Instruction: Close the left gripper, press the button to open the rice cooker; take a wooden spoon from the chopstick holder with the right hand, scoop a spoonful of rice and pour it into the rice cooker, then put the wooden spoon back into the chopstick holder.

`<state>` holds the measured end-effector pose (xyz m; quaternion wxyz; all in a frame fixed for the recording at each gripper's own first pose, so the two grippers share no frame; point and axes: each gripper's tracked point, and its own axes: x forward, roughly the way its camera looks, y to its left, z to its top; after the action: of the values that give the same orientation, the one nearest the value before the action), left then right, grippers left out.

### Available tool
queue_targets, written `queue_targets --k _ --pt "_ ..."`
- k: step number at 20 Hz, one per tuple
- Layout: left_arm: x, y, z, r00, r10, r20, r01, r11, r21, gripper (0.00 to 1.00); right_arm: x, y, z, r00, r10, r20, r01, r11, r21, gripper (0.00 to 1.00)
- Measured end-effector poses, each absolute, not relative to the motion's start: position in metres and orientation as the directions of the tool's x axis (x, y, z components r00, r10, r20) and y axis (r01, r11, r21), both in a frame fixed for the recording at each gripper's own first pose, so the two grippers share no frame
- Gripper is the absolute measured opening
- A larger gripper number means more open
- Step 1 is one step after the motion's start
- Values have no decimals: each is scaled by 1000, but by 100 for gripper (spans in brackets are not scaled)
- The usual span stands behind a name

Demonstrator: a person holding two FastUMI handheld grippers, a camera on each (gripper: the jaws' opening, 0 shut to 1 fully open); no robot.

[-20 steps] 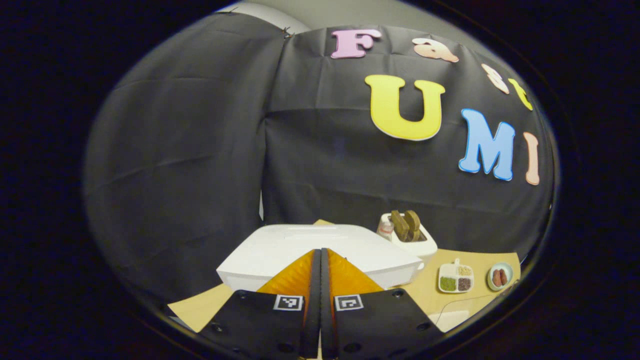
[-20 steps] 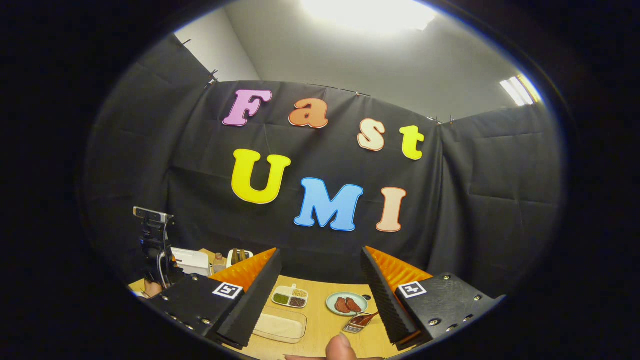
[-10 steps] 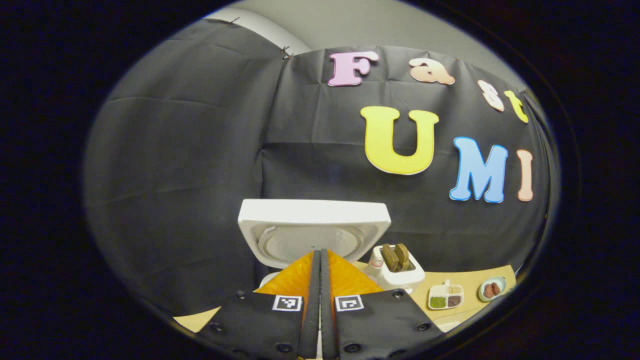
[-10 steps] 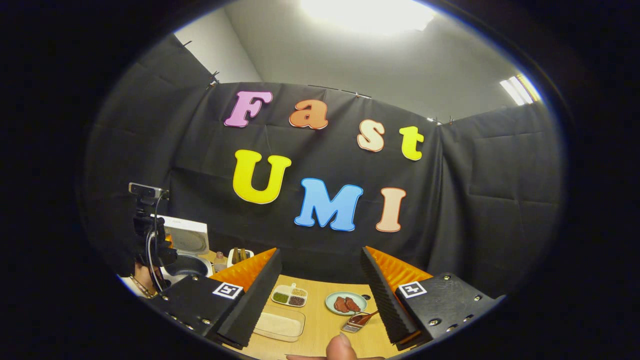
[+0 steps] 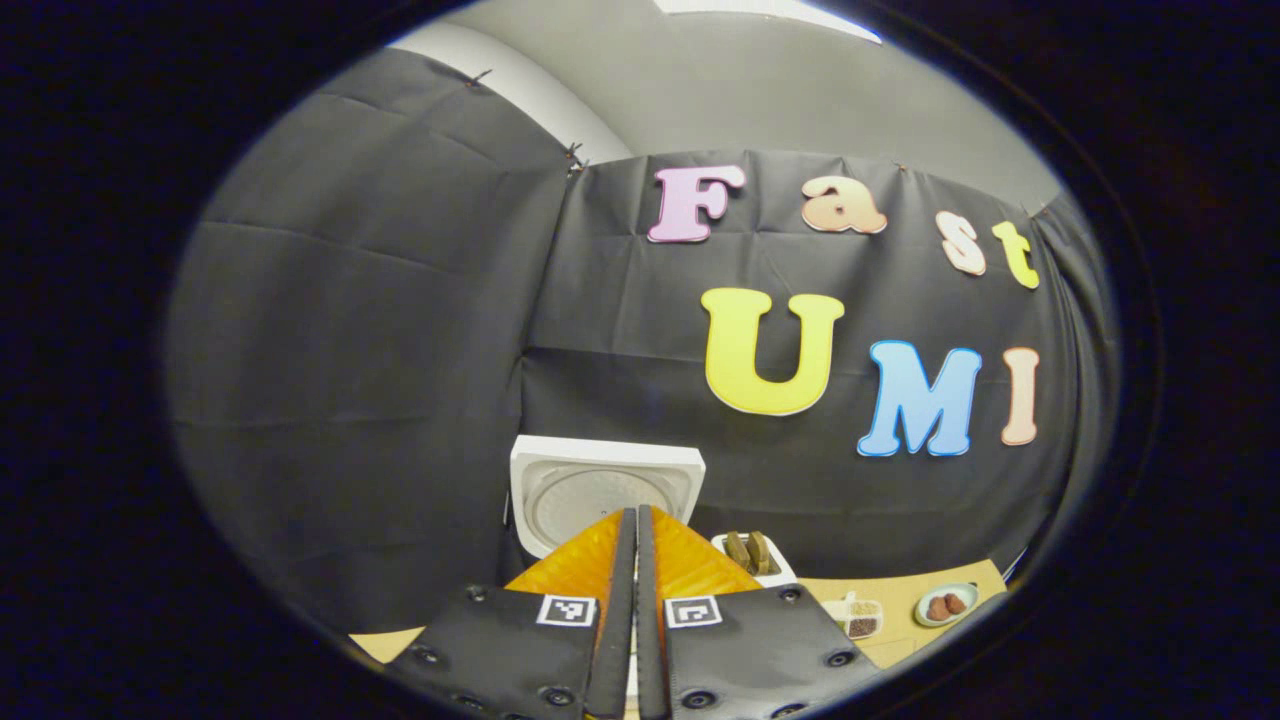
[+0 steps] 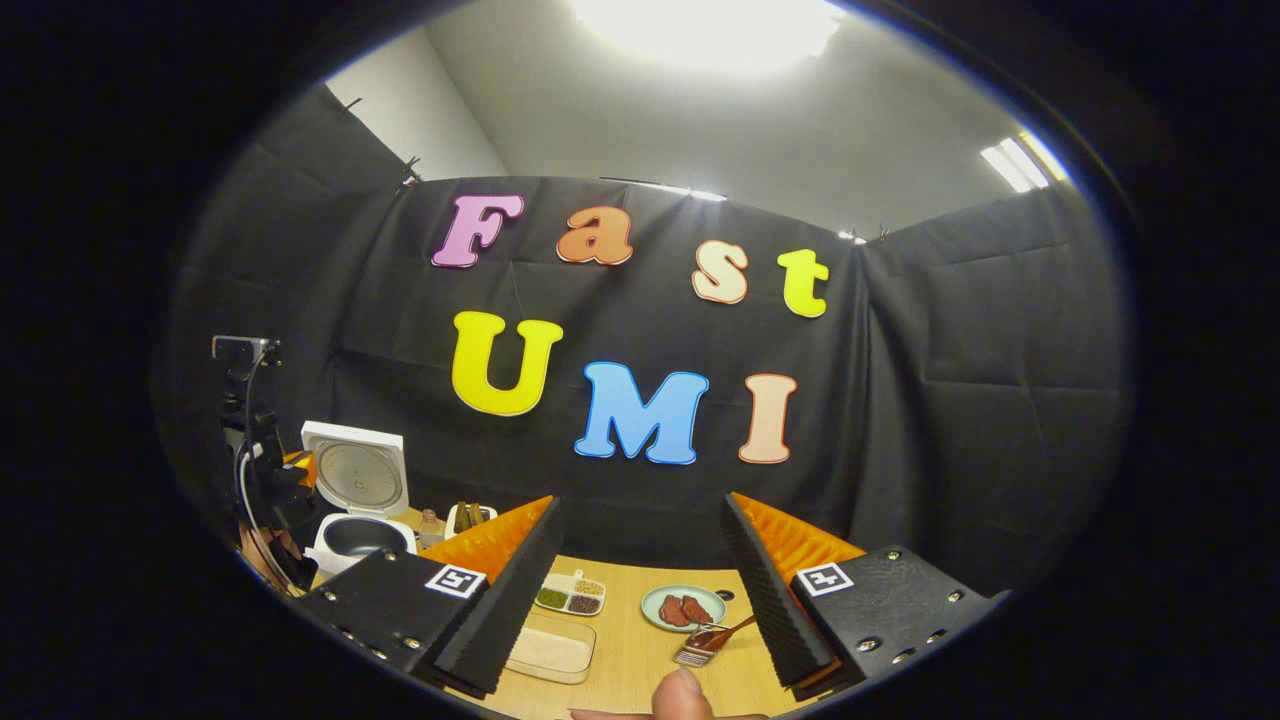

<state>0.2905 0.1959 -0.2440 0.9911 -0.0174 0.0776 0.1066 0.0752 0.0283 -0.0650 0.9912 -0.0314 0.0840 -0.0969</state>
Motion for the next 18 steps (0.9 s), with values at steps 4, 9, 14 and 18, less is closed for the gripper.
queue_targets --k 4,9,14,18 --pt "253 185 -209 964 233 -131 -235 972 -2 4 71 4 -69 972 -185 -147 184 983 -19 97" --pt "210 160 -166 969 224 -101 -223 975 20 25 77 -36 -82 965 -203 -164 215 975 58 97" --pt "177 118 -124 989 130 -67 -128 991 34 53 80 -59 -84 961 -237 -141 249 966 71 97" --pt "163 88 -113 996 22 -86 -21 1000 20 79 86 -65 -83 956 -264 -123 271 961 43 98"
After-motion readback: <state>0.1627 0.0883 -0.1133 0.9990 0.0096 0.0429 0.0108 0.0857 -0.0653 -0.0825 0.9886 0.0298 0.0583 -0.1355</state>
